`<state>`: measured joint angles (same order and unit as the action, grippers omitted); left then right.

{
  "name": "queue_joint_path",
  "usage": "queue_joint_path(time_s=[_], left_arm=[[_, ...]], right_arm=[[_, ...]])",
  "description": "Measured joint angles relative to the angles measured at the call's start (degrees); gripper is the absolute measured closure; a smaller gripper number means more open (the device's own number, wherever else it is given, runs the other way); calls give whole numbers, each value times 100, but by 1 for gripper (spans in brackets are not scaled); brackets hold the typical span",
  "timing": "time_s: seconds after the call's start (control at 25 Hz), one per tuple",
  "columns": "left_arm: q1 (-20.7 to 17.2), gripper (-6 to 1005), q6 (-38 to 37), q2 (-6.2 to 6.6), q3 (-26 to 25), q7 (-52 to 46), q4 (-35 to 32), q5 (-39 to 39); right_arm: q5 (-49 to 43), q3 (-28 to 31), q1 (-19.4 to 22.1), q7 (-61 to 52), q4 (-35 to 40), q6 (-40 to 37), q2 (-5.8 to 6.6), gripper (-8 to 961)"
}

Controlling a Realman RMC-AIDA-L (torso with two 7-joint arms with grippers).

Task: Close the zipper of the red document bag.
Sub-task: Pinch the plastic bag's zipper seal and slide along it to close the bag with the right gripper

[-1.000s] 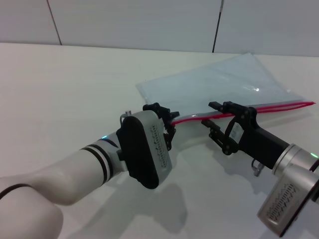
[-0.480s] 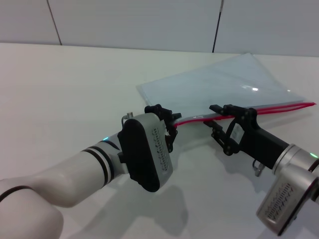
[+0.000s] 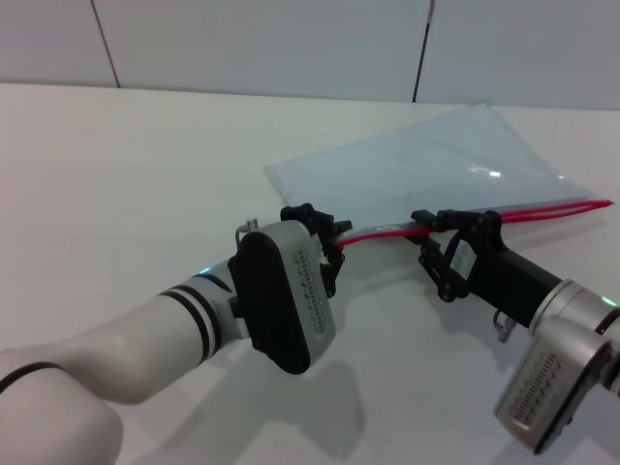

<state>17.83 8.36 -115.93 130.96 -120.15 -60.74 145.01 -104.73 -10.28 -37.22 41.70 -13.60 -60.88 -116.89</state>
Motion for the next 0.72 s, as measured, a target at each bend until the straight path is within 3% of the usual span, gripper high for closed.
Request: queue_joint_path(time_s=[0.16,0.72], left_arm=[[0,858,0,0,0,0,0,0],[-8,838,-1,0,0,0,1,0]], right_arm=[[2,0,-7,2,-3,2,0,805],[-5,-5,-42,5,-2,29,4,877]])
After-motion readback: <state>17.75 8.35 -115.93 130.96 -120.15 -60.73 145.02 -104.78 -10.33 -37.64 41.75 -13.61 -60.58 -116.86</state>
